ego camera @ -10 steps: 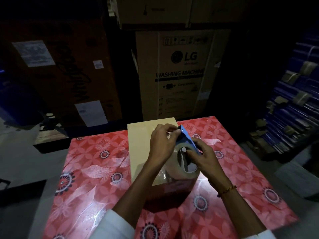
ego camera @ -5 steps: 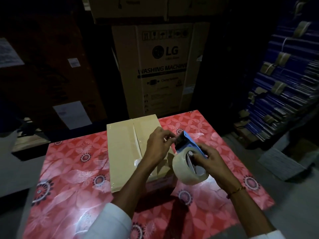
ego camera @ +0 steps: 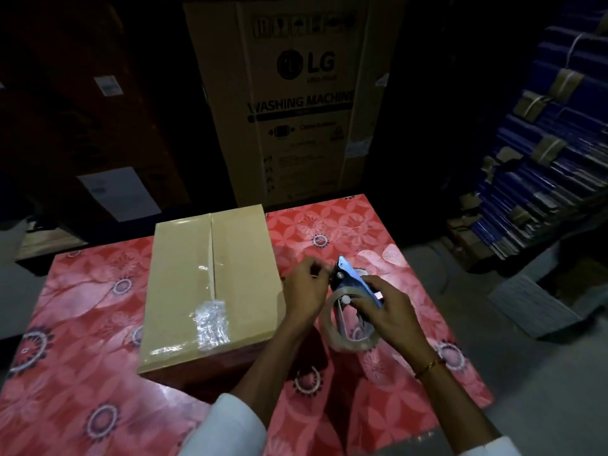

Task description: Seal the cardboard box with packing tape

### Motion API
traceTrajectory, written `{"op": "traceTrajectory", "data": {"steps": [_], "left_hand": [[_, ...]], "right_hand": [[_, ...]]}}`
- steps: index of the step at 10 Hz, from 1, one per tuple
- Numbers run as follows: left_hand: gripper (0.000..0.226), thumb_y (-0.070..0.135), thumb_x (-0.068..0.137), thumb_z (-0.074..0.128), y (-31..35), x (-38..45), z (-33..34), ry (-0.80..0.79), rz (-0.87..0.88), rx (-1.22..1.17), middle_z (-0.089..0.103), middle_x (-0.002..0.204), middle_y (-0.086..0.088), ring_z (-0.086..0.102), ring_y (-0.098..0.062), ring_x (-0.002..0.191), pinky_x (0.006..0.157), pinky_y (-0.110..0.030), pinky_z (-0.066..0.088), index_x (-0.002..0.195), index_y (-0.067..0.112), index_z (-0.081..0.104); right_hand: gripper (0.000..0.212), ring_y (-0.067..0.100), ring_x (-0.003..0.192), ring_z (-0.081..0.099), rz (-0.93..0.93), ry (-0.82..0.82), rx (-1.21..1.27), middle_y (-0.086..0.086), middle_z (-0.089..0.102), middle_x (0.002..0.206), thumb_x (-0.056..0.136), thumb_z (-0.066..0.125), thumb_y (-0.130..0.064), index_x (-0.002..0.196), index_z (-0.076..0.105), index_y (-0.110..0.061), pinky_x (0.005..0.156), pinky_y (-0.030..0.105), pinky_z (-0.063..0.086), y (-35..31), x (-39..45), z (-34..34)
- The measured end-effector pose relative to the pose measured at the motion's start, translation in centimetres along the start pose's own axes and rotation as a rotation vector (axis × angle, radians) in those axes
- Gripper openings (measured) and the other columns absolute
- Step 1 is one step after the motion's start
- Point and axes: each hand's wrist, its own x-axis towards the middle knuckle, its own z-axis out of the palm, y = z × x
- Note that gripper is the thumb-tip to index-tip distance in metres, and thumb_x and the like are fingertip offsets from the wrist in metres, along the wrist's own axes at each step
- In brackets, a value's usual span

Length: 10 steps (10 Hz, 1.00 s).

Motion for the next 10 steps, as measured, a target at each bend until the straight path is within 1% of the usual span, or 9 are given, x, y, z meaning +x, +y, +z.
{"op": "traceTrajectory", "data": {"steps": [1,2,3,4,5,6,8,9,10], "left_hand": [[0.019,0.019,0.095,0.059,-0.8,0.1,2.5,-0.121,-0.033,-0.023,0.075,0.094,-0.001,0.069,-0.017,0.088,0.078,-0.027,0.055,0.101,0.012,0.075],[0.03,0.02,0.093,0.06,-2.2,0.1,4.8,-0.219,-0.104,-0.073,0.073,0.112,-0.004,0.069,-0.02,0.102,0.09,-0.036,0.057,0.12,0.011,0.069],[0.036,0.002,0.095,0.055,-3.5,0.5,6.3,-0.252,-0.159,-0.061,0.068,0.12,-0.003,0.064,-0.017,0.107,0.081,-0.009,0.049,0.13,0.007,0.063],[0.044,-0.006,0.092,0.05,-4.4,1.0,7.2,-0.288,-0.221,-0.036,0.064,0.115,0.003,0.062,-0.018,0.108,0.083,-0.012,0.049,0.13,0.009,0.063],[0.045,-0.004,0.093,0.048,-5.3,1.5,7.9,-0.321,-0.268,-0.024,0.064,0.126,-0.002,0.063,-0.023,0.118,0.089,-0.022,0.051,0.134,0.012,0.06],[0.044,-0.003,0.097,0.046,-5.5,1.6,8.3,-0.331,-0.275,-0.023,0.062,0.124,0.001,0.06,-0.016,0.112,0.078,-0.007,0.046,0.139,0.009,0.055],[0.044,-0.001,0.098,0.047,-5.9,2.0,8.9,-0.318,-0.238,0.066,0.057,0.122,0.003,0.053,-0.01,0.112,0.076,0.002,0.039,0.141,0.007,0.052],[0.043,0.004,0.096,0.054,-5.8,2.0,8.2,-0.304,-0.162,0.207,0.061,0.133,-0.005,0.06,-0.021,0.118,0.097,-0.025,0.048,0.139,0.006,0.055],[0.037,0.008,0.096,0.055,-5.1,2.9,7.6,-0.232,-0.065,0.349,0.063,0.135,-0.016,0.06,-0.031,0.122,0.103,-0.037,0.048,0.133,0.003,0.06]], "right_hand": [[0.031,0.006,0.077,0.067,0.006,0.025,-0.135,-0.013,0.071,0.087,0.083,0.071,-0.052,0.109,0.069,-0.035,0.063,0.025,0.047,1.8,1.0,-0.4],[0.024,0.0,0.07,0.061,0.031,0.013,-0.21,-0.013,0.068,0.079,0.084,0.069,-0.048,0.102,0.069,-0.032,0.056,0.018,0.036,3.1,1.8,-0.5],[0.025,0.005,0.074,0.063,0.083,-0.024,-0.246,-0.013,0.07,0.083,0.083,0.069,-0.049,0.103,0.068,-0.033,0.056,0.018,0.037,4.8,2.6,-0.4],[0.028,0.012,0.076,0.066,0.108,-0.068,-0.275,-0.009,0.072,0.086,0.083,0.069,-0.048,0.105,0.067,-0.032,0.059,0.024,0.046,6.9,3.2,0.0],[0.027,0.013,0.072,0.066,0.113,-0.09,-0.267,-0.006,0.072,0.081,0.085,0.068,-0.05,0.104,0.067,-0.03,0.061,0.034,0.051,8.2,3.6,0.3],[0.025,0.013,0.074,0.068,0.13,-0.102,-0.238,-0.006,0.074,0.085,0.087,0.067,-0.046,0.106,0.068,-0.028,0.066,0.036,0.056,9.0,3.9,0.6],[0.029,0.016,0.082,0.068,0.154,-0.103,-0.217,-0.005,0.073,0.096,0.088,0.064,-0.04,0.114,0.065,-0.026,0.071,0.037,0.055,9.5,4.0,0.8],[0.032,0.021,0.086,0.067,0.17,-0.155,-0.246,-0.001,0.071,0.101,0.088,0.061,-0.038,0.117,0.064,-0.024,0.071,0.035,0.053,9.6,4.0,0.9],[0.041,0.023,0.104,0.063,0.157,-0.151,-0.256,0.005,0.066,0.121,0.089,0.061,-0.025,0.13,0.06,-0.018,0.083,0.032,0.05,7.9,5.4,0.6]]}}
